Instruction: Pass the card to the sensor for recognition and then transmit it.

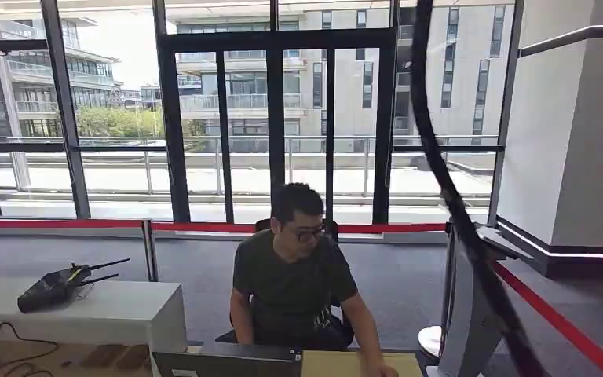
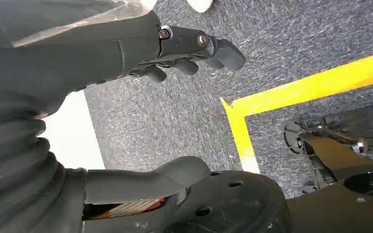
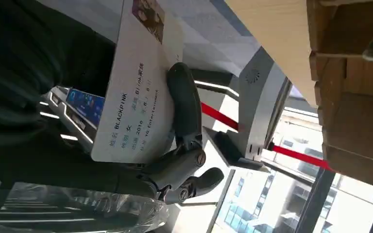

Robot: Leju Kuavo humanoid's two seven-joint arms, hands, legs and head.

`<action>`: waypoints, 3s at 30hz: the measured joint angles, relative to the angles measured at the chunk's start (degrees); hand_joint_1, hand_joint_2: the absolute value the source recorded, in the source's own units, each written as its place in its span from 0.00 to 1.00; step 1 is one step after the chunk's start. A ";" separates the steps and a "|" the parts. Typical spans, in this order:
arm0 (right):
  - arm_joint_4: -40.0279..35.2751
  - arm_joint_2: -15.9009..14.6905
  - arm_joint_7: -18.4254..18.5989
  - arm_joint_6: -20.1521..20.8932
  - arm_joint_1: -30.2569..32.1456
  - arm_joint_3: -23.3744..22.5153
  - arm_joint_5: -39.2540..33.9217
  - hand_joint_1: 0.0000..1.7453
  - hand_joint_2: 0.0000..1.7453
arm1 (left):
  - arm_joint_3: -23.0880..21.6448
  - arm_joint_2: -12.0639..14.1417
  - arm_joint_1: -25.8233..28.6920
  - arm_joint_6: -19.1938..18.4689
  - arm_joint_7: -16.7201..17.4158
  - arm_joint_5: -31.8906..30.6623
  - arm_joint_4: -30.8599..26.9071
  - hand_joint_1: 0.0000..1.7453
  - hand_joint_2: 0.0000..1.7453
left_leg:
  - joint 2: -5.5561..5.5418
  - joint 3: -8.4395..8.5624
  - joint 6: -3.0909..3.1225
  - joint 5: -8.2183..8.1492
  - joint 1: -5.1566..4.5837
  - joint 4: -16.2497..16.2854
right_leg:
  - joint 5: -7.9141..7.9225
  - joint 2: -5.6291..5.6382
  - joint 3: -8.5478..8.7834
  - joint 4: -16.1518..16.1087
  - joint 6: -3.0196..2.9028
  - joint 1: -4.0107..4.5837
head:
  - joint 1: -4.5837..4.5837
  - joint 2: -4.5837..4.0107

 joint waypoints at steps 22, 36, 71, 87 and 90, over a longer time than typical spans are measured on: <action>7.02 3.93 -0.72 0.88 -1.58 1.24 -2.32 1.00 1.00 | 0.33 0.00 0.03 2.10 2.71 3.19 0.00 0.00 1.00 | 0.01 0.01 0.00 0.00 0.01 0.00 | 0.00 0.00 -0.01 0.00 -0.01 0.02 | 0.02 0.00; 11.89 6.25 -0.42 -0.63 -2.44 2.32 -4.35 1.00 1.00 | 1.81 -0.02 0.13 3.87 4.31 4.70 0.00 0.00 1.00 | 0.01 0.02 0.00 0.00 0.01 0.00 | 0.00 0.00 0.00 0.00 -0.01 0.01 | 0.02 0.00; 15.87 2.12 2.14 0.86 -3.70 0.83 -2.45 1.00 1.00 | 3.06 1.64 0.31 2.82 4.85 3.65 0.00 0.00 1.00 | 0.02 0.04 0.00 0.00 0.01 0.00 | 0.00 0.01 -0.01 0.00 -0.01 0.01 | 0.04 0.00; 17.31 2.58 1.29 -0.37 -3.46 0.74 -1.24 1.00 1.00 | 3.04 1.92 0.30 2.01 3.85 2.95 0.00 0.00 1.00 | 0.02 0.06 0.00 0.00 0.01 0.00 | 0.01 0.01 0.06 0.00 -0.01 0.01 | 0.04 0.00; 15.69 2.56 0.72 0.31 -4.98 0.74 -0.22 1.00 1.00 | 3.04 1.95 0.31 1.97 3.76 2.78 0.00 0.00 1.00 | 0.04 0.05 -0.02 0.02 -0.01 0.01 | 0.04 0.04 0.01 0.02 -0.04 0.00 | 0.04 0.00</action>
